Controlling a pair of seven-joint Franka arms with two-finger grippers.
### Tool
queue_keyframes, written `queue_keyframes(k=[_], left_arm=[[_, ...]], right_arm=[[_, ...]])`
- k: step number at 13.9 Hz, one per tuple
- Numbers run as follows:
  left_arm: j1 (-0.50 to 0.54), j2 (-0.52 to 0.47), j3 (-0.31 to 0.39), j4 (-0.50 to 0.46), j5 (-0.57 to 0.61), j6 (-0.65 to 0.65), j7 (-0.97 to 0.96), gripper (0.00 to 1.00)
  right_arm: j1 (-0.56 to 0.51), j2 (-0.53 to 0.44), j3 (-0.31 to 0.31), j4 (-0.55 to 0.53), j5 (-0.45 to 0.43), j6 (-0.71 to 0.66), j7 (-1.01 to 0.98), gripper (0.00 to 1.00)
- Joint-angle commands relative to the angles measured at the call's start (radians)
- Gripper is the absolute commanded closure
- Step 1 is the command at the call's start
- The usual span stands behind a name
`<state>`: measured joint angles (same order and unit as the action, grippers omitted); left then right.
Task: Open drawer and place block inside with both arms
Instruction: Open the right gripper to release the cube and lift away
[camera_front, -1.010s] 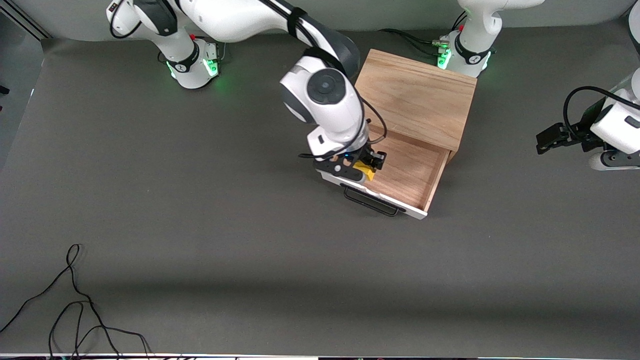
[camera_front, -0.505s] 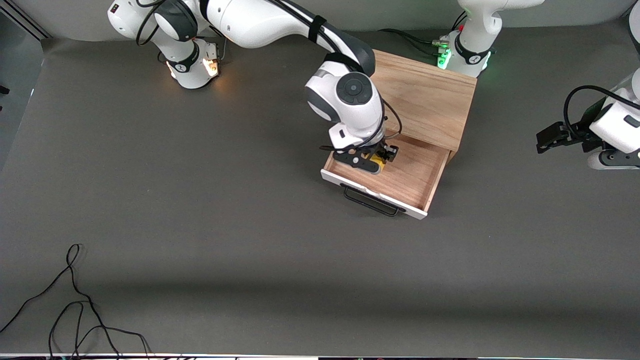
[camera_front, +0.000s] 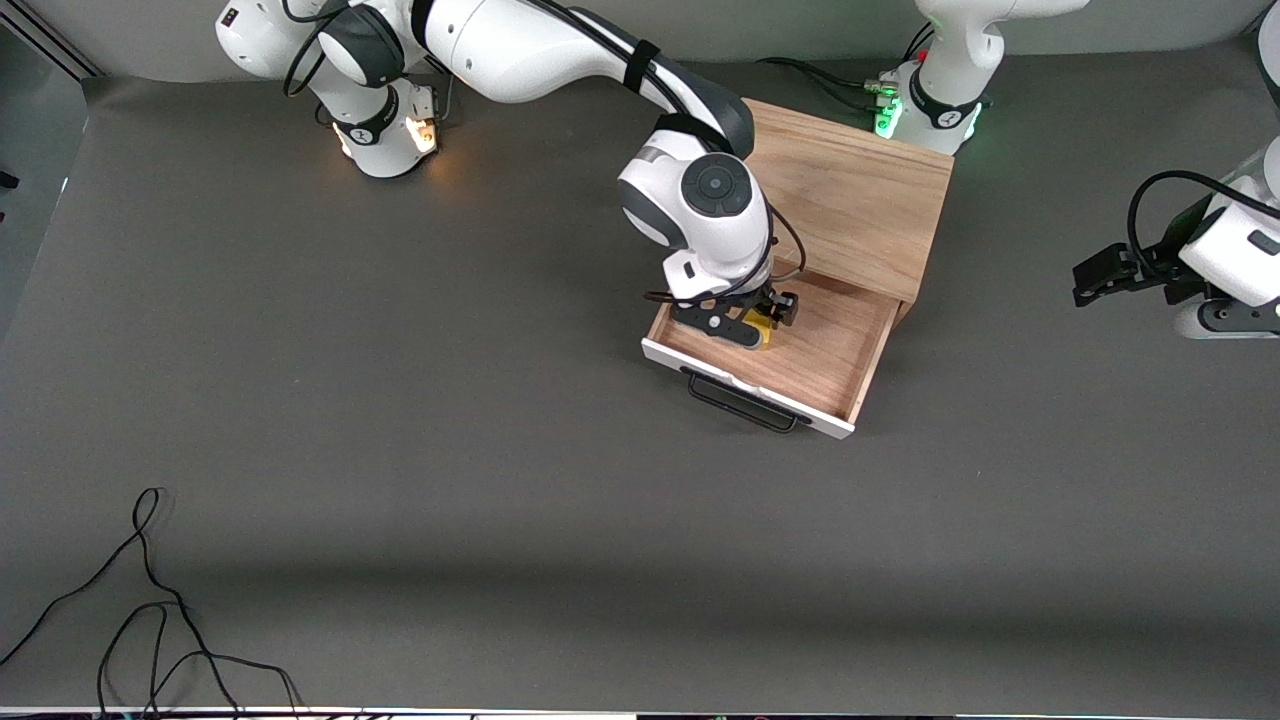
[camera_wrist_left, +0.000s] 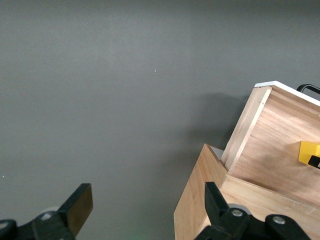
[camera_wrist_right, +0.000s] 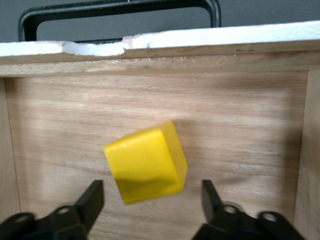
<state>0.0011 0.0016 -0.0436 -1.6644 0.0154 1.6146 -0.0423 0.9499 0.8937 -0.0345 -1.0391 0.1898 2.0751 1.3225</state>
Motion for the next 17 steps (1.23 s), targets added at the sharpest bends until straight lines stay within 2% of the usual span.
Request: queue_keyframes(k=[1,3,6,9,14,17], left_arm=[[-0.004,0.006,0.001,0.015,-0.008,-0.021,0.009,0.0],[-0.004,0.006,0.001,0.014,-0.008,-0.021,0.01,0.0],[-0.004,0.011,0.001,0.014,-0.009,-0.021,0.01,0.0],[-0.004,0.015,0.001,0.014,-0.009,-0.021,0.01,0.0],[-0.004,0.02,0.001,0.014,-0.009,-0.021,0.01,0.0],[-0.004,0.021,0.001,0.012,-0.008,-0.021,0.01,0.0]], right_arm=[[0.018,0.004,-0.016,0.039,-0.007,-0.012,0.024,0.0],[0.015,-0.045,-0.025,0.04,-0.007,-0.035,0.023,0.0],[-0.019,-0.157,-0.076,0.039,-0.009,-0.131,0.011,0.0],[-0.146,-0.309,-0.081,0.005,-0.015,-0.243,-0.076,0.0],[-0.337,-0.609,-0.081,-0.293,-0.015,-0.279,-0.362,0.0],[-0.462,-0.712,-0.081,-0.393,-0.015,-0.343,-0.55,0.0]])
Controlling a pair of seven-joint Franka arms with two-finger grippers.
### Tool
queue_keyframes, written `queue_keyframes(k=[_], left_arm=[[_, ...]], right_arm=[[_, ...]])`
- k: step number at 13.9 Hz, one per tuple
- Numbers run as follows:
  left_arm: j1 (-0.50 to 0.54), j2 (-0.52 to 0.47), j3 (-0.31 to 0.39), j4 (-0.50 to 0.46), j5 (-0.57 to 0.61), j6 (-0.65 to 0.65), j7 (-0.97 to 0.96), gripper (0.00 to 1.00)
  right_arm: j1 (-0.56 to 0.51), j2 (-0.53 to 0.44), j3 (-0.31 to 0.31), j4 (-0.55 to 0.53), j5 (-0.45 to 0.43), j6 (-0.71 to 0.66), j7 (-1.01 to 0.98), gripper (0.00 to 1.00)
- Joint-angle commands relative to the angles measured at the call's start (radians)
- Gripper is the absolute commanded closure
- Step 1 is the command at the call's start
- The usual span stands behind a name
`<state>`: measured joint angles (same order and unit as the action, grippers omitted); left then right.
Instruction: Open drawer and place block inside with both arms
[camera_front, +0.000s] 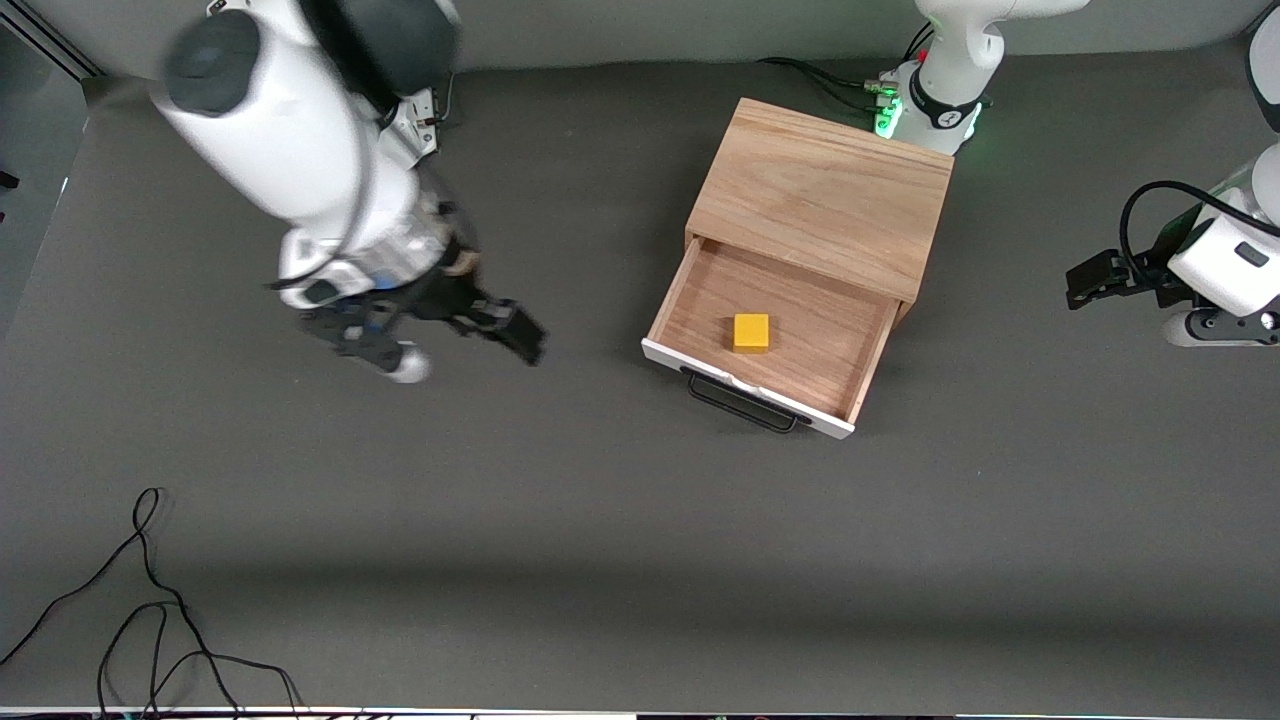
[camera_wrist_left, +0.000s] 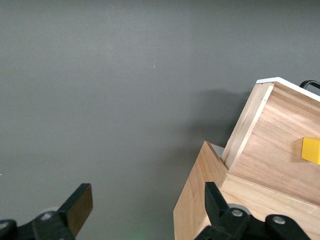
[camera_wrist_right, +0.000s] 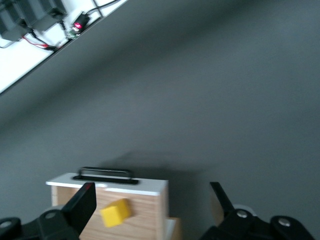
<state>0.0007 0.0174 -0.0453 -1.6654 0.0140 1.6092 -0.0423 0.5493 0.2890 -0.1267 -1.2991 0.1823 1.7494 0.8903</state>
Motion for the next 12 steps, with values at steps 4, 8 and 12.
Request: queue_keyframes(k=[4,8,12], left_arm=[[-0.004,0.004,0.002,0.013,-0.006,-0.017,0.01,0.0],[-0.004,0.003,0.002,0.016,-0.017,-0.035,0.012,0.0],[-0.005,-0.002,0.001,0.026,-0.017,-0.043,0.01,0.0]], right_arm=[[-0.222,-0.232,0.012,-0.282,-0.046,-0.045,-0.402,0.0],[-0.363,-0.286,0.01,-0.381,-0.08,-0.039,-0.584,0.0],[-0.413,-0.266,0.013,-0.385,-0.142,-0.048,-0.699,0.0]])
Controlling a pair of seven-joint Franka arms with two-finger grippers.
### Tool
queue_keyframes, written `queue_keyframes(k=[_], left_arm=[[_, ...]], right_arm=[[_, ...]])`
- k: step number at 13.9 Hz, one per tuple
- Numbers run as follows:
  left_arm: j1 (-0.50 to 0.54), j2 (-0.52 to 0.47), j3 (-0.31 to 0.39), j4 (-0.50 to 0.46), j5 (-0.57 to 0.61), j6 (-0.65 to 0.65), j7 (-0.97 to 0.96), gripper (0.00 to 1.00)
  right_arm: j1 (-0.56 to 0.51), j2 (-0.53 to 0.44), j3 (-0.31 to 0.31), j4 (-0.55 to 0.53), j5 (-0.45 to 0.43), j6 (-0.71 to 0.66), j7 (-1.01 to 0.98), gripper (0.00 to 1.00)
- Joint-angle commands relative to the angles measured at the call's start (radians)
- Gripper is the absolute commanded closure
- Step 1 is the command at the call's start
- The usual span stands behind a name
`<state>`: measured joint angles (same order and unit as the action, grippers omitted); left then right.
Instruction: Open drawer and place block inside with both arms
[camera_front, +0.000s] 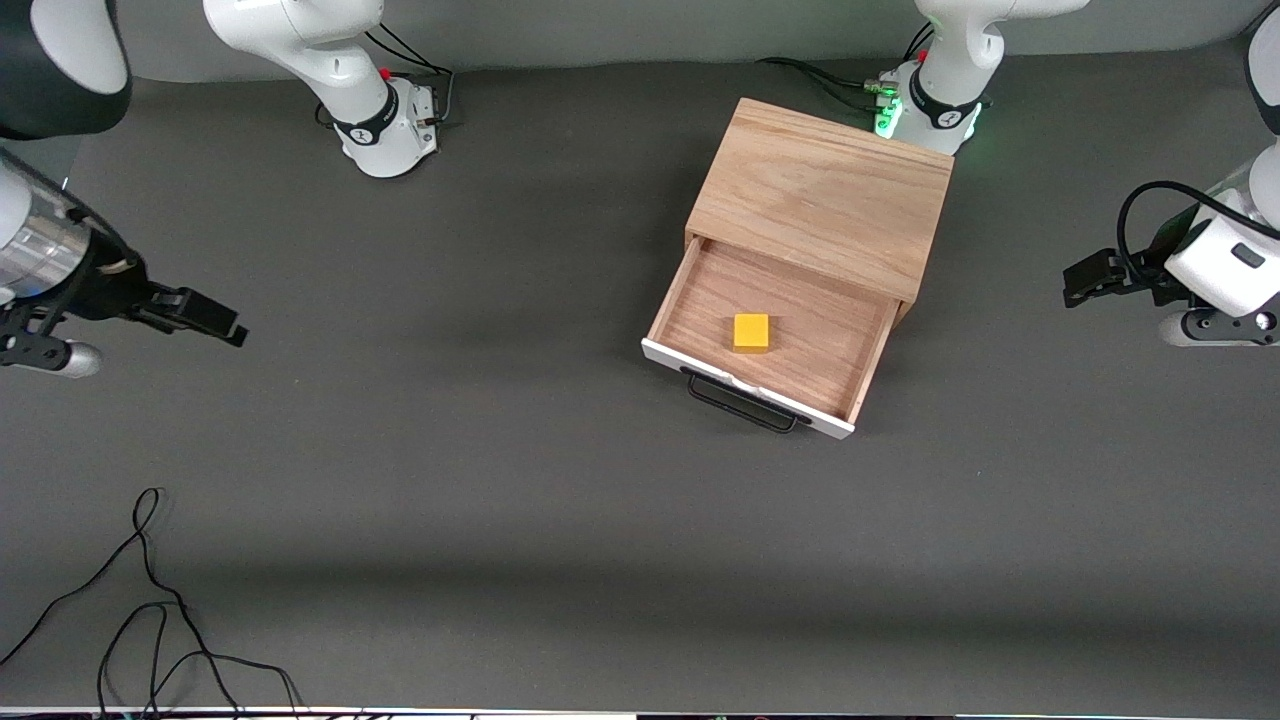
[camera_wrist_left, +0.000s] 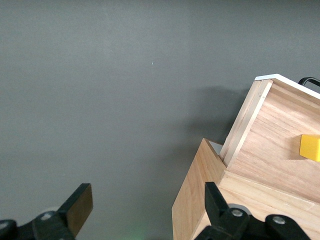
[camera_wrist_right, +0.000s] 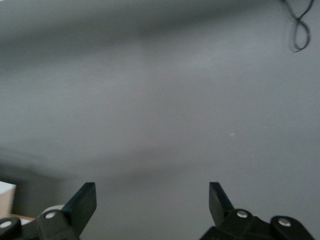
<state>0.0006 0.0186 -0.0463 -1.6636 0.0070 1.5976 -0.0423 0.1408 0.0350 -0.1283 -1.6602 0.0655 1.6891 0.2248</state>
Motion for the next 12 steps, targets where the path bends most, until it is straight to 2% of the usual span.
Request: queue_keyframes(k=[1,9,12], left_arm=[[-0.004,-0.005,0.002,0.024,-0.01,-0.033,0.01,0.0],[-0.005,-0.006,0.002,0.024,-0.01,-0.034,0.009,0.0],[-0.004,-0.006,0.002,0.024,-0.01,-0.036,0.009,0.0]], right_arm=[[-0.004,-0.007,0.016,-0.029,-0.026,0.011,-0.036,0.0],[-0.006,0.065,0.022,-0.026,-0.049,0.03,-0.07,0.0],[-0.007,0.083,0.021,0.01,-0.049,0.021,-0.101,0.0]])
